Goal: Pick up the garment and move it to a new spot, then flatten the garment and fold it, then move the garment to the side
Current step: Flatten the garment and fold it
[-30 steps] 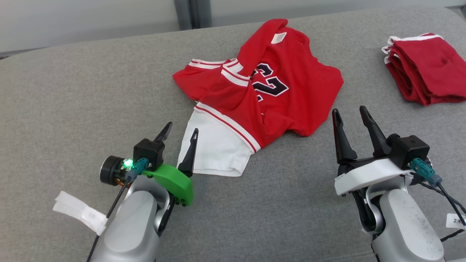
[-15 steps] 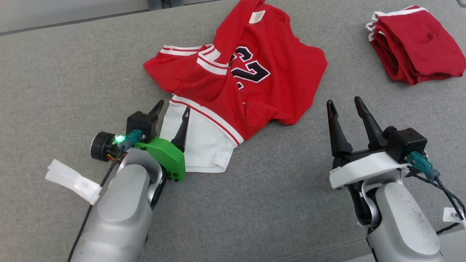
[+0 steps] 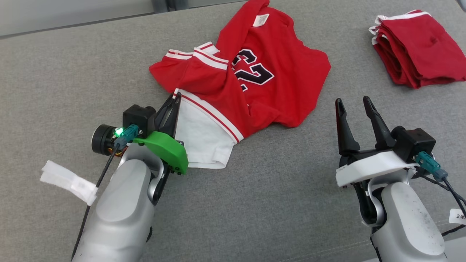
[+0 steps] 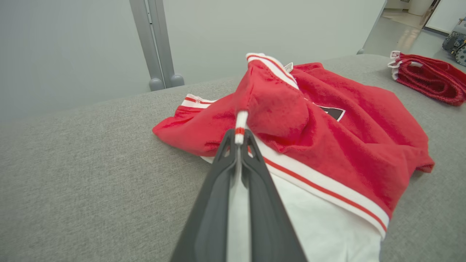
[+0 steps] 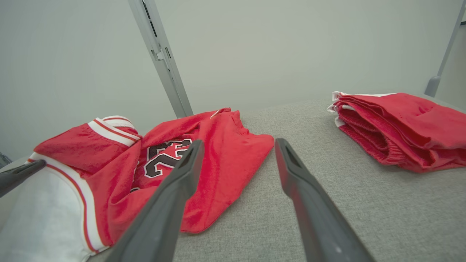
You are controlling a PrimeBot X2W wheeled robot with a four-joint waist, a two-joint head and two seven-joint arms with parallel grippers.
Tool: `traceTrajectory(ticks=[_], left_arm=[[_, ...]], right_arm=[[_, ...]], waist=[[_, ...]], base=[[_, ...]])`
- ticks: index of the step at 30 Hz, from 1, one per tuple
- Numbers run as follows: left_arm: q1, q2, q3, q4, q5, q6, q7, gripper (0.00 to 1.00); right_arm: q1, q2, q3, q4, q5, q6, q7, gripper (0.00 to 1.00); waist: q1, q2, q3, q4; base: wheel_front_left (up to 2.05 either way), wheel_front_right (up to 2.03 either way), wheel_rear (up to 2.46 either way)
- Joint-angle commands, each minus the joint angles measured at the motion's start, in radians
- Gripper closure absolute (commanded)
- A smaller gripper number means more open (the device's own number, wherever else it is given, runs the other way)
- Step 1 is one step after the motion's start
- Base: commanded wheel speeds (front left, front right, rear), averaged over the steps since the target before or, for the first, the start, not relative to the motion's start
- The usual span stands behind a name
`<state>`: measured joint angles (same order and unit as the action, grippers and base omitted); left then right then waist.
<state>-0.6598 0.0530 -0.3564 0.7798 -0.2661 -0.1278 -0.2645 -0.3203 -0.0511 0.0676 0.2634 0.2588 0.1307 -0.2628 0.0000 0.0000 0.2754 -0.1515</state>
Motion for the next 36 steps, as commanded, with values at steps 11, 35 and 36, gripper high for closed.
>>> traceTrajectory(ticks=[11, 35, 36], left_arm=[[0.19, 0.063, 0.173, -0.215, -0.039, 0.048, 0.001, 1.0], [0.397, 0.104, 0.325, -0.28, -0.145, 0.106, 0.043, 1.0], [0.388, 0.105, 0.329, -0.271, -0.146, 0.107, 0.039, 1.0]], right_arm=[[0.052, 0.0, -0.06, 0.027, -0.034, 0.0, -0.003, 0.0], [0.04, 0.0, -0.095, 0.101, -0.048, 0.0, -0.003, 0.0], [0.038, 0.0, -0.097, 0.103, -0.052, 0.0, -0.003, 0.0]], waist=[[0.0, 0.0, -0.083, 0.111], [0.0, 0.0, -0.087, 0.154], [0.0, 0.0, -0.085, 0.153]], base=[[0.0, 0.0, 0.0], [0.0, 0.0, 0.0], [0.0, 0.0, 0.0]])
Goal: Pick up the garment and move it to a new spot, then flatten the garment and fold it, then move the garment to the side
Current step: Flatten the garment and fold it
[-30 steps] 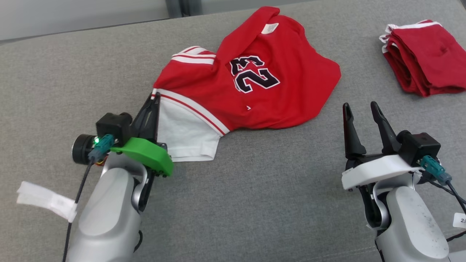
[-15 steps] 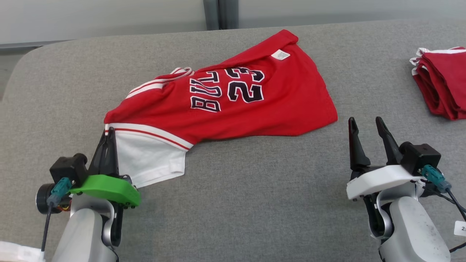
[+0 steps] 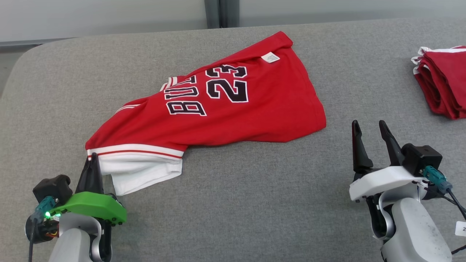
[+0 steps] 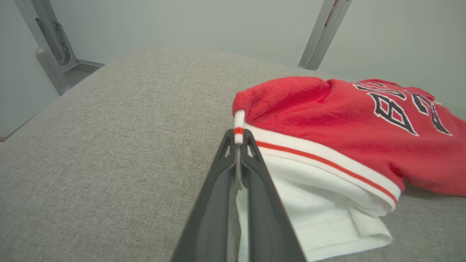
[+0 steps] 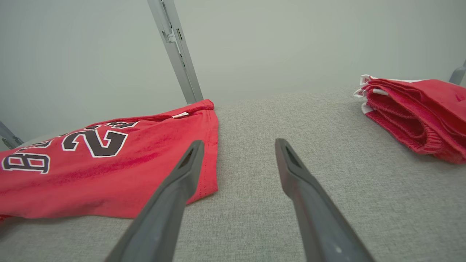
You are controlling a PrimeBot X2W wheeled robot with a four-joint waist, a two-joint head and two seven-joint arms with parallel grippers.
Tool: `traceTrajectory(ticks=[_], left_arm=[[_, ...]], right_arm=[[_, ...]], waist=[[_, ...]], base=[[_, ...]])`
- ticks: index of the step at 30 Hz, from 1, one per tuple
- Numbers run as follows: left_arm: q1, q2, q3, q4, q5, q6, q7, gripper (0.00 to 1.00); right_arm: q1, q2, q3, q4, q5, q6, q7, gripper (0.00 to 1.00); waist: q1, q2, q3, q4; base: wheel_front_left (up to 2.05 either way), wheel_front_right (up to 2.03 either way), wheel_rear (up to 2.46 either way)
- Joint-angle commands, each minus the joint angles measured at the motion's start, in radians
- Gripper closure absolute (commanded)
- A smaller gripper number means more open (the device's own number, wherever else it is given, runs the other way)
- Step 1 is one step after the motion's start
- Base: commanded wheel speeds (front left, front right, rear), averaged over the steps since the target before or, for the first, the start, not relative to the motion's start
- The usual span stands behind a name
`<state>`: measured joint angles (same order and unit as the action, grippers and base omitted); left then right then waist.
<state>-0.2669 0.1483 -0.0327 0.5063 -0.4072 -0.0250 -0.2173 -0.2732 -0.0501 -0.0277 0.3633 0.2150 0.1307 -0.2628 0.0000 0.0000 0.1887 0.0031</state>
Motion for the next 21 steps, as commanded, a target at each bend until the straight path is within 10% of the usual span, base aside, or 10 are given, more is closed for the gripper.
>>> traceTrajectory(ticks=[1, 4, 7, 21], left_arm=[[-0.012, 0.01, 0.007, 0.011, -0.004, 0.005, -0.009, 1.0], [-0.034, 0.011, 0.012, 0.038, -0.002, 0.009, -0.022, 0.84], [-0.048, 0.005, 0.015, 0.053, 0.01, 0.01, -0.036, 0.0], [0.015, -0.049, 0.045, -0.127, 0.091, -0.009, -0.048, 0.0]], right_arm=[[-0.01, -0.001, -0.005, 0.005, -0.01, 0.0, -0.003, 0.0], [-0.013, -0.001, -0.013, 0.013, -0.02, 0.0, -0.003, 0.0], [-0.015, -0.001, -0.017, 0.021, -0.025, 0.0, -0.003, 0.0], [-0.114, -0.08, 0.063, 0.145, 0.001, 0.0, 0.119, 0.0]], waist=[[0.0, 0.0, 0.003, -0.002], [0.0, 0.0, 0.004, -0.003], [0.0, 0.0, 0.003, -0.002], [0.0, 0.0, 0.009, 0.068]], base=[[0.0, 0.0, 0.0], [0.0, 0.0, 0.0], [0.0, 0.0, 0.0], [0.0, 0.0, 0.0]])
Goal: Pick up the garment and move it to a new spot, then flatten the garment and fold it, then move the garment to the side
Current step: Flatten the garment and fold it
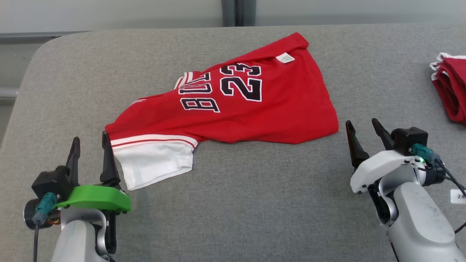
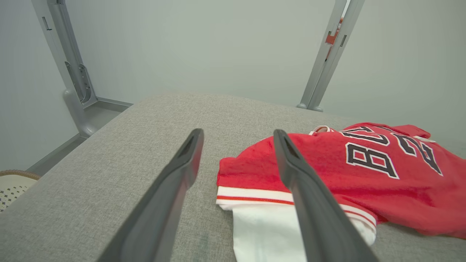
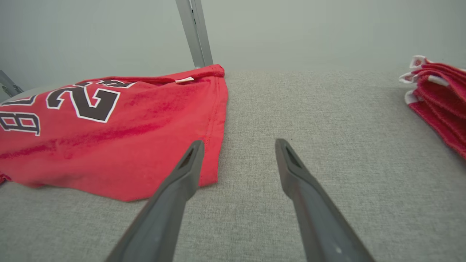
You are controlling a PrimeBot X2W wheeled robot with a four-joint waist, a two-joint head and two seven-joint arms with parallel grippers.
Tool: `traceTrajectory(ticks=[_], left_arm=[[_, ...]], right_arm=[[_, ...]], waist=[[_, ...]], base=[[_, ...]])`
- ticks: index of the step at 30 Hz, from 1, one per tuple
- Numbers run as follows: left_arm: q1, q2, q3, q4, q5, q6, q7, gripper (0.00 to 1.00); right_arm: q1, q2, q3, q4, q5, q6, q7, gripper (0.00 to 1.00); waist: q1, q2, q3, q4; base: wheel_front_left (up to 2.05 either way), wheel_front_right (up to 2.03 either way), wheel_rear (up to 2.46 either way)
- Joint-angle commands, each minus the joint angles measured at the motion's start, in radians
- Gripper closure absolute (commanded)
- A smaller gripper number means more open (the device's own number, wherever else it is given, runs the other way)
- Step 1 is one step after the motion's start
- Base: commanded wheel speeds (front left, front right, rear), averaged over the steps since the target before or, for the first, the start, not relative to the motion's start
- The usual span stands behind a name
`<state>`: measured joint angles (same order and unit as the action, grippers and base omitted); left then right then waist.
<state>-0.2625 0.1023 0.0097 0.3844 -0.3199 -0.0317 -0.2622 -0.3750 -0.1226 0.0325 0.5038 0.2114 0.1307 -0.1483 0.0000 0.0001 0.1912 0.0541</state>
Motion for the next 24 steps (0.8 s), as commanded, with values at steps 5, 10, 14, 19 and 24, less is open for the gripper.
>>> traceTrajectory(ticks=[5, 10, 14, 19, 24], left_arm=[[0.048, -0.027, -0.011, -0.066, 0.034, -0.013, -0.003, 0.0], [0.077, -0.042, -0.018, -0.104, 0.05, -0.016, -0.003, 0.0], [0.094, -0.047, -0.012, -0.115, 0.045, -0.014, -0.003, 0.0], [0.107, -0.05, -0.003, -0.122, 0.046, -0.01, -0.003, 0.0], [0.112, -0.051, 0.004, -0.131, 0.05, -0.008, -0.003, 0.0]], right_arm=[[-0.082, -0.05, 0.046, 0.088, 0.055, 0.0, 0.102, 0.0], [-0.135, -0.076, 0.086, 0.168, 0.106, 0.0, 0.141, 0.0], [-0.155, -0.075, 0.121, 0.214, 0.17, 0.0, 0.173, 0.0], [-0.18, -0.091, 0.172, 0.22, 0.217, 0.0, 0.148, 0.67], [-0.193, -0.105, 0.226, 0.185, 0.253, 0.0, 0.118, 1.0]], waist=[[0.0, -0.0001, 0.023, 0.059], [0.0, -0.0001, 0.036, 0.095], [0.0, -0.0001, 0.036, 0.106], [0.0, -0.0001, 0.033, 0.104], [0.0, -0.0001, 0.027, 0.094]], base=[[0.0, 0.0, 0.0], [0.0, 0.0, 0.0], [0.0, 0.0, 0.0], [0.0, 0.0, 0.0], [0.0, 0.0, 0.0]])
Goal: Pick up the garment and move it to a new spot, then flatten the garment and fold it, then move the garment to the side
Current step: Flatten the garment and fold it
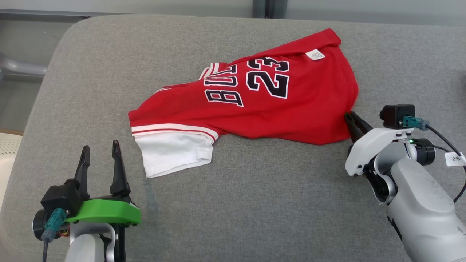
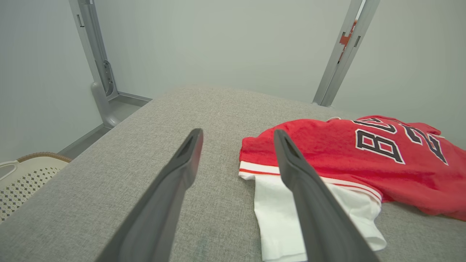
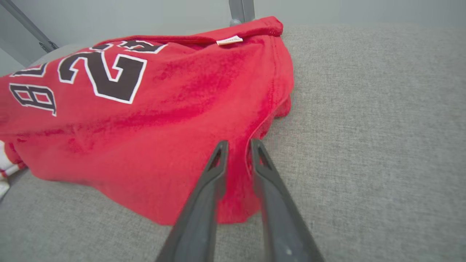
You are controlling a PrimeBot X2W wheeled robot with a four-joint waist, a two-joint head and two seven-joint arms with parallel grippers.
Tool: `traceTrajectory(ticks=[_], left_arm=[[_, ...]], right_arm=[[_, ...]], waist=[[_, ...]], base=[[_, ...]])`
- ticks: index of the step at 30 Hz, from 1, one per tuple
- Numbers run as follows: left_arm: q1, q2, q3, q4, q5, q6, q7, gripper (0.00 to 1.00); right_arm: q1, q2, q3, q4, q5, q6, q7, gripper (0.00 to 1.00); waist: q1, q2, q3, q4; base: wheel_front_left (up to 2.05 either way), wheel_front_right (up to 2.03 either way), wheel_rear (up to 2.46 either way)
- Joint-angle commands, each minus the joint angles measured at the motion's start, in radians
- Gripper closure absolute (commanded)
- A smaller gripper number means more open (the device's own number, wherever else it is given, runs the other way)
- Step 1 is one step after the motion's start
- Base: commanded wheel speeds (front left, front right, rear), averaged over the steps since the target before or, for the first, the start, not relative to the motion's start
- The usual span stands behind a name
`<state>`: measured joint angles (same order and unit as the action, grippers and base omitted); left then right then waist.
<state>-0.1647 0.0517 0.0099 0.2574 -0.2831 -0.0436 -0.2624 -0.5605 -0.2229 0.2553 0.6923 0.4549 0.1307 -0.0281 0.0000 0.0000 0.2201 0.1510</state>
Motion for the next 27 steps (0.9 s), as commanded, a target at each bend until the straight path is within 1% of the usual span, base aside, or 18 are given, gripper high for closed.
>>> traceTrajectory(ticks=[1, 5, 9, 16, 19, 22, 27], left_arm=[[0.017, -0.001, 0.005, -0.006, 0.013, 0.004, -0.003, 0.0], [0.02, -0.001, 0.001, -0.009, 0.0, 0.007, -0.003, 0.0], [0.023, -0.001, -0.003, -0.014, -0.008, 0.011, -0.003, 0.0], [0.027, -0.001, 0.0, -0.02, -0.015, 0.017, -0.003, 0.0], [0.015, -0.001, -0.011, -0.02, -0.022, 0.015, -0.003, 0.0], [-0.004, -0.001, -0.036, -0.017, -0.03, 0.015, -0.003, 0.0], [-0.012, 0.0, -0.082, -0.011, -0.05, 0.021, -0.003, 0.0]], right_arm=[[-0.01, -0.008, 0.015, -0.016, 0.016, 0.0, 0.0, 1.0], [-0.022, -0.032, 0.053, -0.065, 0.038, 0.0, -0.003, 1.0], [-0.034, -0.054, 0.069, -0.097, 0.044, 0.0, -0.003, 1.0], [-0.095, -0.062, 0.061, -0.105, 0.035, 0.0, -0.008, 1.0], [-0.153, -0.057, 0.059, -0.072, 0.031, 0.0, 0.008, 1.0], [-0.214, -0.051, 0.054, -0.003, 0.02, 0.0, 0.023, 1.0], [-0.306, -0.06, 0.016, 0.177, -0.013, 0.0, 0.002, 1.0]], waist=[[0.0, 0.0, -0.002, -0.005], [0.0, 0.0, -0.001, -0.009], [0.0, 0.0, 0.003, -0.008], [0.0, 0.0, 0.014, 0.0], [0.0, 0.0, 0.027, 0.015], [0.0, 0.0, 0.038, 0.041], [0.0, 0.0, 0.049, 0.096]], base=[[0.0, 0.0, 0.0], [0.0, 0.0, 0.0], [0.0, 0.0, 0.0], [0.0, 0.0, 0.0], [0.0, 0.0, 0.0], [0.0, 0.0, 0.0], [0.0, 0.0, 0.0]])
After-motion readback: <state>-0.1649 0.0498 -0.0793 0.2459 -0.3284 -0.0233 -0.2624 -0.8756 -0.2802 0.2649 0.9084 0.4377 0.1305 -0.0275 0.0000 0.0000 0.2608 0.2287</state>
